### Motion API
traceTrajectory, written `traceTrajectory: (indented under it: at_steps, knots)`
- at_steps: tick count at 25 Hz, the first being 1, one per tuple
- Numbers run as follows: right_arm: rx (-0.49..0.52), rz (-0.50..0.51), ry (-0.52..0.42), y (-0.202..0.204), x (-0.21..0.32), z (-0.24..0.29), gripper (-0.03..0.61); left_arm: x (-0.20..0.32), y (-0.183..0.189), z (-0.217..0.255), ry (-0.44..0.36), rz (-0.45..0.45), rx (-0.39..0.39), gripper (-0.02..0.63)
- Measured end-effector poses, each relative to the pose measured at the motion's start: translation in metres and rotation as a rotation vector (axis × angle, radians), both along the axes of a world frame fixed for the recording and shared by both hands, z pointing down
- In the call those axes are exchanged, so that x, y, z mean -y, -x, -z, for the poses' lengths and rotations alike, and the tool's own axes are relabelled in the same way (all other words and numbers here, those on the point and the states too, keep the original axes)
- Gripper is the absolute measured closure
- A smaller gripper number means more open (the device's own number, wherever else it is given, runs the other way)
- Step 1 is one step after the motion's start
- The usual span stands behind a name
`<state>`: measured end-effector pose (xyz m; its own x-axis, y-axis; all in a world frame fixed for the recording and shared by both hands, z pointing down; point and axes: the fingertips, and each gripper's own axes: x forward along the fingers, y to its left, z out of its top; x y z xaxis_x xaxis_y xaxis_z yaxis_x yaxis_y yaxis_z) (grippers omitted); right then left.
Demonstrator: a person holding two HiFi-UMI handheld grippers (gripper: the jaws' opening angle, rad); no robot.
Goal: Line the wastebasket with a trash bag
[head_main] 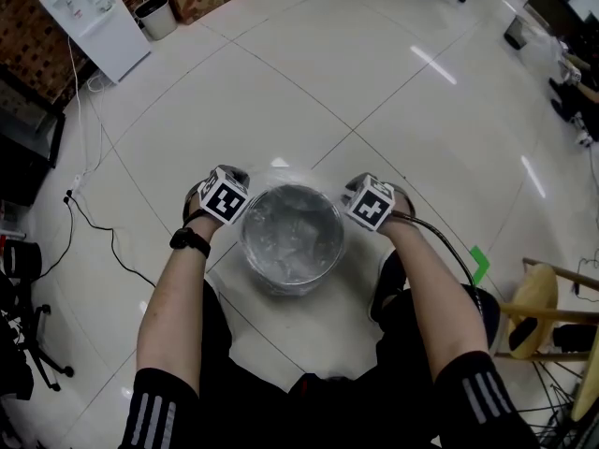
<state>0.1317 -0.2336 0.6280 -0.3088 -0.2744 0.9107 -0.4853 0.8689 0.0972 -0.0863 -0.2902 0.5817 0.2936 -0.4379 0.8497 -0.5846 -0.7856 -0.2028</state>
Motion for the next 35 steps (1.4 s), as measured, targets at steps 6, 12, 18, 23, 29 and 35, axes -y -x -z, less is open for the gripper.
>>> traceTrajectory:
  at_steps: [6,12,18,23,29,35]
  knots:
    - [-0.016,-0.004,0.069,0.002,-0.009,-0.039,0.476,-0.019,0.027,-0.049,0.138,0.015,0.085,0.62]
    - [0.014,-0.041,0.186,0.001,-0.036,-0.067,0.476,-0.053,0.032,-0.072,0.247,-0.053,0.12,0.62]
    - [0.02,-0.013,0.109,-0.001,-0.03,-0.042,0.444,-0.055,0.041,-0.072,0.247,-0.015,0.104,0.527]
    - [0.009,0.042,0.05,-0.008,-0.028,-0.007,0.398,-0.057,0.042,-0.066,0.233,-0.006,0.093,0.472]
    - [0.019,0.159,0.019,0.004,-0.042,0.058,0.373,-0.069,0.048,-0.047,0.208,-0.019,0.069,0.425]
    - [0.02,0.251,-0.096,0.019,-0.065,0.121,0.374,-0.093,0.048,-0.015,0.222,-0.047,-0.035,0.422]
